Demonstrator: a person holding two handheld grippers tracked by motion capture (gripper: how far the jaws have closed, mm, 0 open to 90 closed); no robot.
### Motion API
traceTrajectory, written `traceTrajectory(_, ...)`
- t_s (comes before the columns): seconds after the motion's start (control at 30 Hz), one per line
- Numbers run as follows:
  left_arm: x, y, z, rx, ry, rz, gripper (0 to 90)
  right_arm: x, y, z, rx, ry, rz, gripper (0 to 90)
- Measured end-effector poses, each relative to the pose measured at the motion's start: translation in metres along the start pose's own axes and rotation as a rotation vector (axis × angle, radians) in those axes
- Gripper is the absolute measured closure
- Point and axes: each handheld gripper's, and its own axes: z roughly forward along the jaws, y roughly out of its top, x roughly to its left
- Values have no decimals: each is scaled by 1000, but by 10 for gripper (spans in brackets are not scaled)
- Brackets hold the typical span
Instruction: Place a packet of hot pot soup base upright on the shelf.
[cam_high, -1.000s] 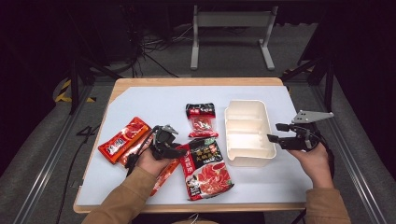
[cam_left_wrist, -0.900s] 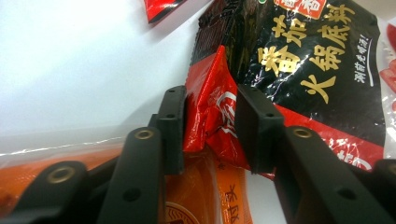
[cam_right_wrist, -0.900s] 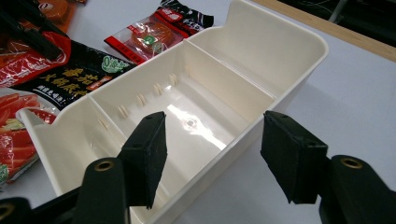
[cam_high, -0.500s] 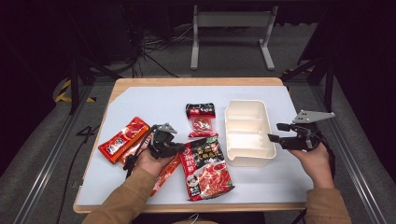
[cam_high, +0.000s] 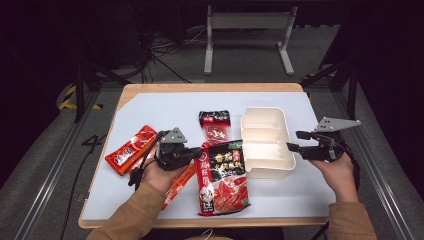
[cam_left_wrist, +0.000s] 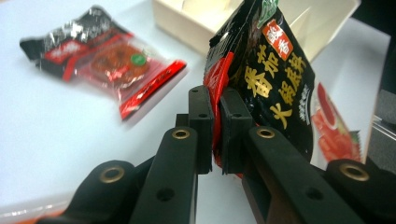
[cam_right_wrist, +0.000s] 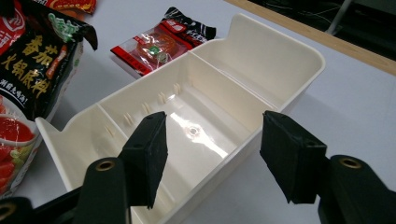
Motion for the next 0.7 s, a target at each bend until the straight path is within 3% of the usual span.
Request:
traceTrajectory(0.37,-23,13,-28,-117,23,109,860,5,5,-5,-34,24,-9,416)
traceTrajectory(0.7,-39,18,-39,-163,59,185,859,15,13,-8,-61,79,-24,456)
